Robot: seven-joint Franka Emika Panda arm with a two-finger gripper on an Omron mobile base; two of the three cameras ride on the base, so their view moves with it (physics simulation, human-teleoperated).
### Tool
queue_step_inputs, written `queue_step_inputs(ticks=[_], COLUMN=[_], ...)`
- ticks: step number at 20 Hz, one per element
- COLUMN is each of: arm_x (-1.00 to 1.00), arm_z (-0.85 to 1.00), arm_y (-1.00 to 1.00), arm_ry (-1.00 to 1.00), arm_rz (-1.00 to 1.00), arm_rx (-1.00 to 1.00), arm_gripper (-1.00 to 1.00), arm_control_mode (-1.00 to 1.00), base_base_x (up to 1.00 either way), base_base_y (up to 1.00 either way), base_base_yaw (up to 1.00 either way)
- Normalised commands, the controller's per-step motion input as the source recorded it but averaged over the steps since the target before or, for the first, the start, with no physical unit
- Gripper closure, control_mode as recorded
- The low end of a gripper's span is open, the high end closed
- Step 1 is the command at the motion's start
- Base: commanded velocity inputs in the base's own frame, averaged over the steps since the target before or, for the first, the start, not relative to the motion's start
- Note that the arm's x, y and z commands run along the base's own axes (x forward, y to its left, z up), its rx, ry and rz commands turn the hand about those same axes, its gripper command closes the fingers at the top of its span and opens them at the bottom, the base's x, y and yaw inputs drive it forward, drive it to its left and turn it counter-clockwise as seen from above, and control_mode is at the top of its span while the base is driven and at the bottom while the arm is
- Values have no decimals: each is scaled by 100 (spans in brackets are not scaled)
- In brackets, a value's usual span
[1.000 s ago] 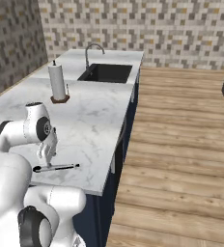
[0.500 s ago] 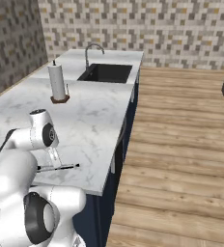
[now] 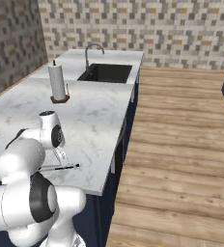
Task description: Pick up the tongs from the counter and place them near the plate next to the oven.
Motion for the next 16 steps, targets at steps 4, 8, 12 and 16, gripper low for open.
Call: queue_step_inputs(ticks=[4,8,12,16], arm_x=[10,3,3,7], arm_z=[-30,-22,-13,-16], arm_y=[0,0,0,0], arm_ry=[1,1,1,7], arm_rz=[0,-6,-13,-18], arm_rx=[3,4,4,3], arm_gripper=[-100,-100,-100,-100], arm_control_mode=[-100,-100,-100,-100], base_base_x=[0,0,0,0], base_base_y=[0,0,0,0], base_base_yaw=[0,0,0,0])
